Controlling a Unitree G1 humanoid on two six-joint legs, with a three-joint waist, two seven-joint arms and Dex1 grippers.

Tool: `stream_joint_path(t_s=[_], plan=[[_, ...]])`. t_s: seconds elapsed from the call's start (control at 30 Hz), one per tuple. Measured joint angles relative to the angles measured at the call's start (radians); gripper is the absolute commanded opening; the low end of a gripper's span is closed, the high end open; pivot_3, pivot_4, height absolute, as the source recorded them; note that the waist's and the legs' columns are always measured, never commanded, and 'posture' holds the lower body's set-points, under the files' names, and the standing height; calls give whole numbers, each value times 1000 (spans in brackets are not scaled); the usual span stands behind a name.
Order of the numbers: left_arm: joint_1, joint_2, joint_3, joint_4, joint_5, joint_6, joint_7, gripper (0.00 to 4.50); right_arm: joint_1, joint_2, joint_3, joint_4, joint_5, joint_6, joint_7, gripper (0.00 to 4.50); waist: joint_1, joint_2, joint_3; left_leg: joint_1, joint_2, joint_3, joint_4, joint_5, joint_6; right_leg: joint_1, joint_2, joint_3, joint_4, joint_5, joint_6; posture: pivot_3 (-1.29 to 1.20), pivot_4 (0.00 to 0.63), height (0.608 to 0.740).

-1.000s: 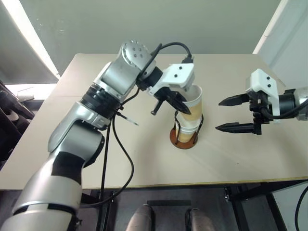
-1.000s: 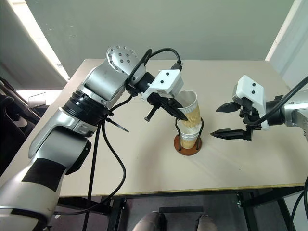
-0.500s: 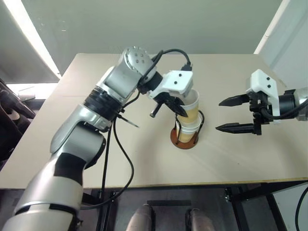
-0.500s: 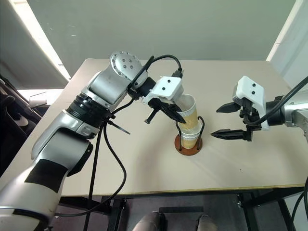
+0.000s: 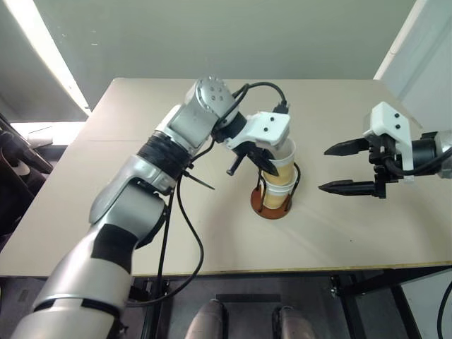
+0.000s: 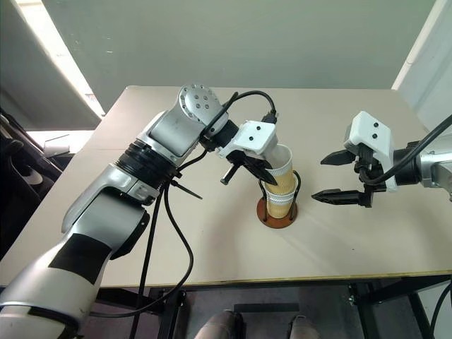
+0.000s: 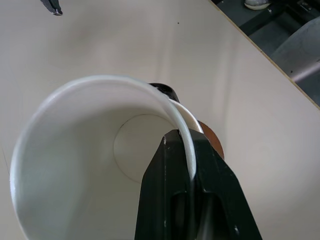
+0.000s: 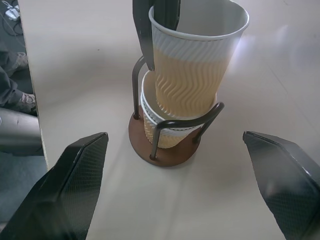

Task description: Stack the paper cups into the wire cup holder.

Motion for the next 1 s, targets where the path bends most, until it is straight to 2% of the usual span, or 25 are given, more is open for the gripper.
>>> stream_joint_path(t_s=[0.2, 0.3, 0.57, 0.67, 0.9, 1.0], plan=[[-7, -11, 5, 10, 18, -17, 0, 15, 0, 0, 0, 0, 0, -2, -3, 4500, 0, 0, 0, 0, 0, 0, 0, 0, 0, 0, 0, 0, 0, 0, 0, 0, 150, 740], [-10, -25, 27, 15, 18, -10, 0, 628, 0, 0, 0, 1, 0, -2, -3, 4500, 0, 0, 0, 0, 0, 0, 0, 0, 1, 0, 0, 0, 0, 0, 1, 0, 150, 740], [-11, -2, 33, -13, -25, 27, -1, 3569, 0, 0, 0, 3, 0, -3, 2, 4500, 1, 0, 0, 0, 0, 0, 0, -1, 0, 0, 0, 0, 0, -1, 1, 0, 150, 740], [-11, 3, 33, -14, -25, 27, -2, 4478, -3, 0, 1, 5, -1, -5, 4, 4500, 1, 0, 0, 0, 0, 0, 1, -1, 1, 0, 0, 0, 0, 0, 1, 0, 150, 740], [-11, -18, 106, -17, -24, 42, 5, 4478, -35, 9, 10, 46, -22, -40, 1, 4500, 2, 0, 0, 0, 0, 0, 1, -1, 1, 0, 0, 0, 0, 0, 1, 0, 150, 740], [9, 13, 155, -67, -31, 103, 14, 4478, -66, 22, 16, 79, -39, -65, 2, 4500, 0, 0, 0, 1, 0, 0, 0, -1, 1, 0, 0, 0, 0, -1, 1, 0, 150, 740]])
